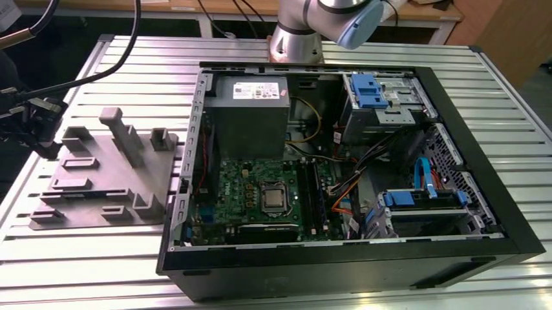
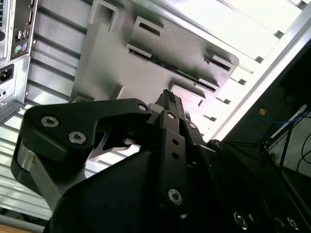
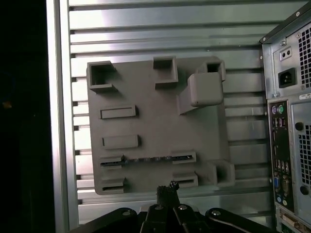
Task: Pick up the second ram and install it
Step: 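Reach for the second ram, then pick up the second ram and move it above second insertion slot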
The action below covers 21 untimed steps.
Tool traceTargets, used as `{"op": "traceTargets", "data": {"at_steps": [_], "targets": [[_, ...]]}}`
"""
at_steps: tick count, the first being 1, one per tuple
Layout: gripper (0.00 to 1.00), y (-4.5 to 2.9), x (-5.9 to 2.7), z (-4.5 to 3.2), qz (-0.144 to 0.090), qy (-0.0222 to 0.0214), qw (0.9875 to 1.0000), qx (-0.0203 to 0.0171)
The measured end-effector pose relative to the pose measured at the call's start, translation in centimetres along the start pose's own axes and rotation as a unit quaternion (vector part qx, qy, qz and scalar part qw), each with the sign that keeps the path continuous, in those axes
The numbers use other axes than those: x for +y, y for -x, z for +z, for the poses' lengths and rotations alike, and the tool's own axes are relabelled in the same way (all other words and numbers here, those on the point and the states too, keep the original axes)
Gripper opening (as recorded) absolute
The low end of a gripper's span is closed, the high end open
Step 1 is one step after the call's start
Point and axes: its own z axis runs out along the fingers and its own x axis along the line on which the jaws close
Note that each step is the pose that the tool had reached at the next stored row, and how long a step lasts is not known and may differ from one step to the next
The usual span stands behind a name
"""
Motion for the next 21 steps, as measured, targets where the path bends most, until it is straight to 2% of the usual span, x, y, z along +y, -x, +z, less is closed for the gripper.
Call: {"op": "traceTargets", "data": {"at_steps": [15, 18, 21], "targets": [[0.1, -0.01, 0.02, -0.01, -0.001, 0.0, 1.0, -0.0003], [0.1, -0.02, 0.03, 0.01, -0.019, 0.0005, 0.9998, 0.0004], [0.1, -0.01, 0.02, 0.05, -0.046, 0.0005, 0.999, 0.0014]]}}
